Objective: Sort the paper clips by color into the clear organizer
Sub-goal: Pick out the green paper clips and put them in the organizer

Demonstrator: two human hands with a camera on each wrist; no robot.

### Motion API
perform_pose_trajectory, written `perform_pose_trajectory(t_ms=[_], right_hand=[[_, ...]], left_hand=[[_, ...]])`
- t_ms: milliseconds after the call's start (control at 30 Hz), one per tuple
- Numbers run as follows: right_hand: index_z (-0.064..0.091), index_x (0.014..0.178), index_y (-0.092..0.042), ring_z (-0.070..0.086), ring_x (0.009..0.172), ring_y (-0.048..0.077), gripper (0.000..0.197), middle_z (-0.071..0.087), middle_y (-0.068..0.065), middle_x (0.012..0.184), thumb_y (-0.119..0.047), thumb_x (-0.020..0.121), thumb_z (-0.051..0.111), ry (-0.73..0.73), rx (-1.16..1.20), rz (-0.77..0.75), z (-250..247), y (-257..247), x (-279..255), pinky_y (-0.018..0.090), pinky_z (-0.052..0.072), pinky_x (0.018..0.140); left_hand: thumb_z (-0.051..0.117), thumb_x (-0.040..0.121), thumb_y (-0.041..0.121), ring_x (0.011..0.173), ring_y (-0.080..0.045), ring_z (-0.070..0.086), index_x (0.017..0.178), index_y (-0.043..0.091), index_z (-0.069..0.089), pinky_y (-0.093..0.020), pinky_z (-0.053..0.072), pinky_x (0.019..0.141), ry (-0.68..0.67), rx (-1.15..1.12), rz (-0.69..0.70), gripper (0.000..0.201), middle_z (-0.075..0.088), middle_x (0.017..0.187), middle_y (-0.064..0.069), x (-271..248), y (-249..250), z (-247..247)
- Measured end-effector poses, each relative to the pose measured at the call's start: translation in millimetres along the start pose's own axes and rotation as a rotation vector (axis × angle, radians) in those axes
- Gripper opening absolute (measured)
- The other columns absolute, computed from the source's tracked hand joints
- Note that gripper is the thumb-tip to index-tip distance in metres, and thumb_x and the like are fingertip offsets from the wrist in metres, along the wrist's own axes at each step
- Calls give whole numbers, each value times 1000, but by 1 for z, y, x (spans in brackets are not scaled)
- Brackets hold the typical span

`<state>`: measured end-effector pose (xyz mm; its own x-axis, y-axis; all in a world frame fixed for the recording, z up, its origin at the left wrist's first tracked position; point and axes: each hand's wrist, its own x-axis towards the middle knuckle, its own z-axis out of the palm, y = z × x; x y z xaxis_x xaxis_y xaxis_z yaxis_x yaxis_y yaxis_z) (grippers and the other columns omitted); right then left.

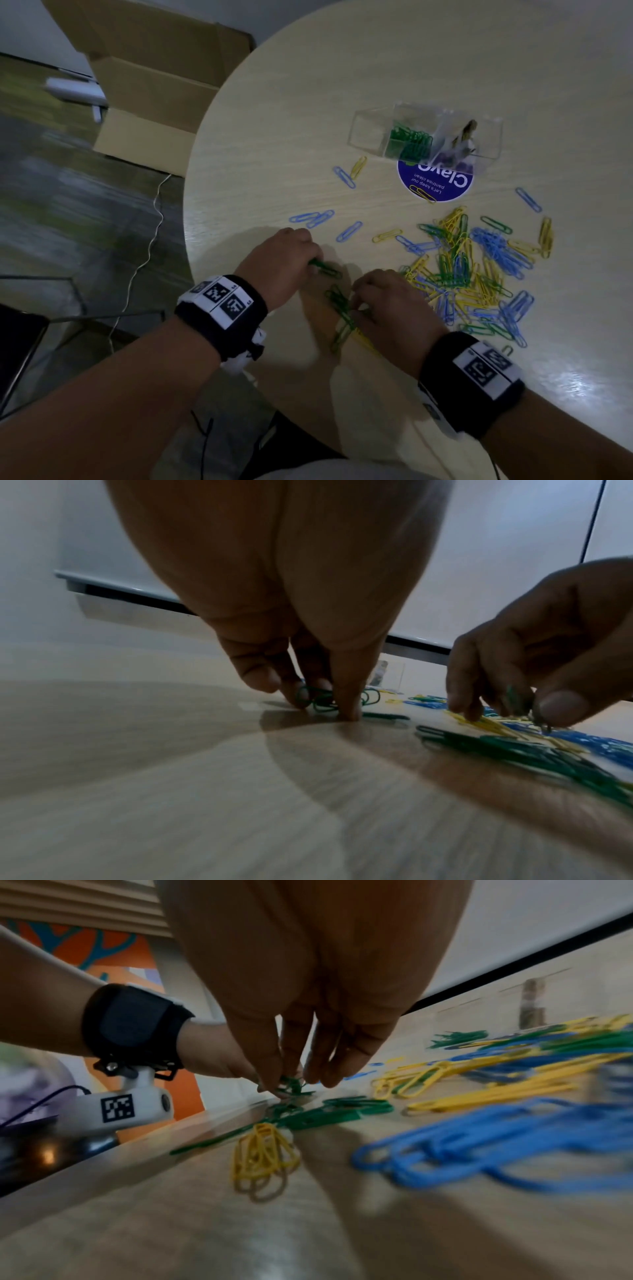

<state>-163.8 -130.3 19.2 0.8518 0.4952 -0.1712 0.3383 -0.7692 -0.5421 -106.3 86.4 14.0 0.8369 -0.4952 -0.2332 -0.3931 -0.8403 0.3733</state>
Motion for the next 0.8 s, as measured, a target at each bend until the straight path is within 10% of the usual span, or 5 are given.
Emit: perform_pose_trajectory(t_ms=[200, 400, 800], right_hand=[[59, 71, -14, 56, 69, 33, 20, 58, 10, 81, -14, 58, 74, -134, -149, 42, 2, -23, 23, 31, 46, 63], [52, 109, -9, 52, 102, 36, 29, 55, 15, 111, -11, 80, 52, -211, -83, 180, -2, -24, 31, 38, 38, 83], [62, 84, -14, 59, 70, 31, 20, 62, 9, 82, -24, 72, 49, -243, -169, -29, -10, -12, 32, 33, 48, 61]], left_hand=[[68, 79, 14, 91, -31, 56, 92, 17, 63, -39, 46, 77, -7, -40, -111, 14, 58, 93, -7, -4, -2, -2], [63, 83, 21, 98, -28, 57, 109, 26, 61, -41, 50, 78, 41, -19, -220, 26, 61, 102, -1, -8, -5, 1], [68, 85, 24, 87, -22, 63, 99, 23, 67, -36, 50, 80, 213, -276, -303, 15, 65, 95, -1, 40, 12, -30]])
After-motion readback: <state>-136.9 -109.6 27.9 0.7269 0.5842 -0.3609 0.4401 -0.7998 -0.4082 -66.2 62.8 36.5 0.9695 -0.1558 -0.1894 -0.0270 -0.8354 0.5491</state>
